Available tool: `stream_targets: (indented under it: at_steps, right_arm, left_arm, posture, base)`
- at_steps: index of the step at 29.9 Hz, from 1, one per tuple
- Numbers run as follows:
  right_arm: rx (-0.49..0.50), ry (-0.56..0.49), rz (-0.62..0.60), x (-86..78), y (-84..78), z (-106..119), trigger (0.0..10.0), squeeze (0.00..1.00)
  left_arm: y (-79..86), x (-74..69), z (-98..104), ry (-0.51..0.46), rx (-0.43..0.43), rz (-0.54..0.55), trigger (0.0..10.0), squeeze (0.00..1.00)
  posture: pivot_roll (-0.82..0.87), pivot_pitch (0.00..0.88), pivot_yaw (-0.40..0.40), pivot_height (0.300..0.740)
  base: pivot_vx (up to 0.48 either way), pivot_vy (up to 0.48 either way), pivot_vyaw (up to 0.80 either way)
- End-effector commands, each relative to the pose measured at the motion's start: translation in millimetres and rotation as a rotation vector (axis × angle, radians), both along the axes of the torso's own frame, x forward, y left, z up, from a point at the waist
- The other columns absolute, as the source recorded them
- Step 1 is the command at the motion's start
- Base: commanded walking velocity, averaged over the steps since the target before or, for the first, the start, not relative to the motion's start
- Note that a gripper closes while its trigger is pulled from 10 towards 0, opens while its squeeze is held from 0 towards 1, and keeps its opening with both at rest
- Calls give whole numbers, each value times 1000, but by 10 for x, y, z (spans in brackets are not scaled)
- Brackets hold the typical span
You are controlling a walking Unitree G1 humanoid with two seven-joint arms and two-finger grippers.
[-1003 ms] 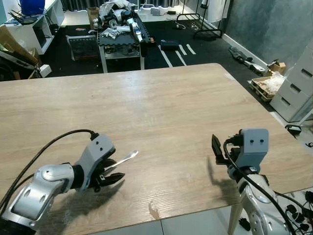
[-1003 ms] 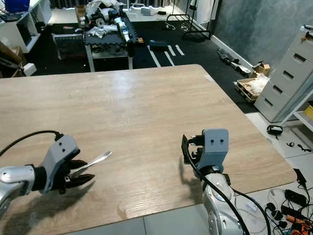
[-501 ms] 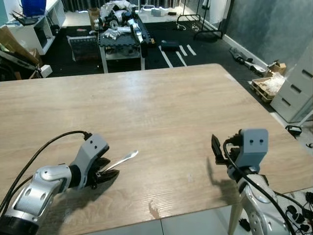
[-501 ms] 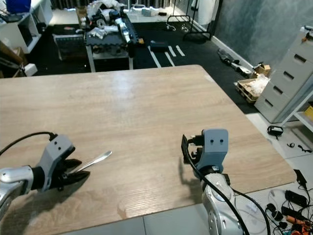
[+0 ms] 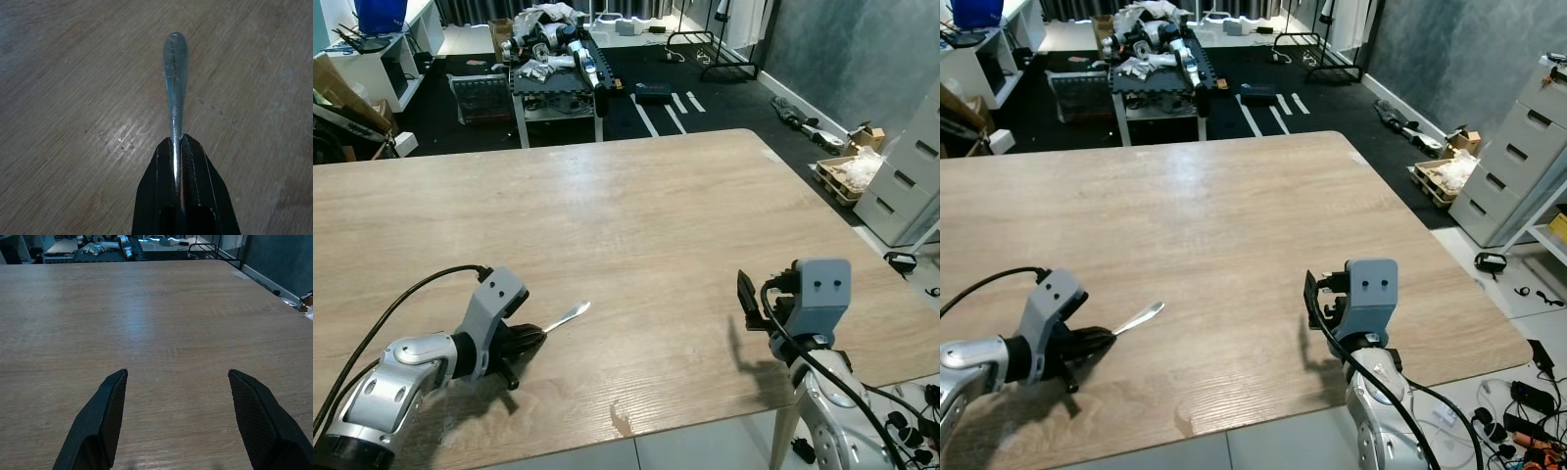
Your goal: Setting the table
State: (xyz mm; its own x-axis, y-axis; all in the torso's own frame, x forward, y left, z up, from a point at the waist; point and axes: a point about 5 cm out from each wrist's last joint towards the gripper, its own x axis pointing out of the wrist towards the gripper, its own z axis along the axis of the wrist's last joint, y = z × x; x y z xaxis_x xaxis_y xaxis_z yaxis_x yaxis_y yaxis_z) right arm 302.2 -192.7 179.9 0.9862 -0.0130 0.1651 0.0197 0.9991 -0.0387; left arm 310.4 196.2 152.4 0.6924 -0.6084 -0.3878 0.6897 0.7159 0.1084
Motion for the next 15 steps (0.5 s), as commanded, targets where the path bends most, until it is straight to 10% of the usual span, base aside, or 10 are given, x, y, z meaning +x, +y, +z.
stream_targets:
  at_steps: [1,13,14,15]
  right_arm:
    - [6,18,-5,-11,-12,-42,10000,0]
    - [16,7,1,-1,1,-16,10000,0]
    - [31,-1,4,-4,5,-3,10000,0]
    - [41,-7,7,-6,8,6,10000,0]
  left_arm:
    - [-7,-34,-125,45,5,27,0,0]
    - [-174,130,392,-259,-32,68,0,0]
    - [-226,131,532,-334,-44,51,10000,0]
    - [-259,125,620,-380,-52,38,10000,0]
  posture:
    - [7,132,55,740]
    - [9,132,55,740]
    - [8,133,56,740]
    - [8,133,56,740]
  base:
    - [0,0,0]
    - [0,0,0]
    - [0,0,0]
    - [0,0,0]
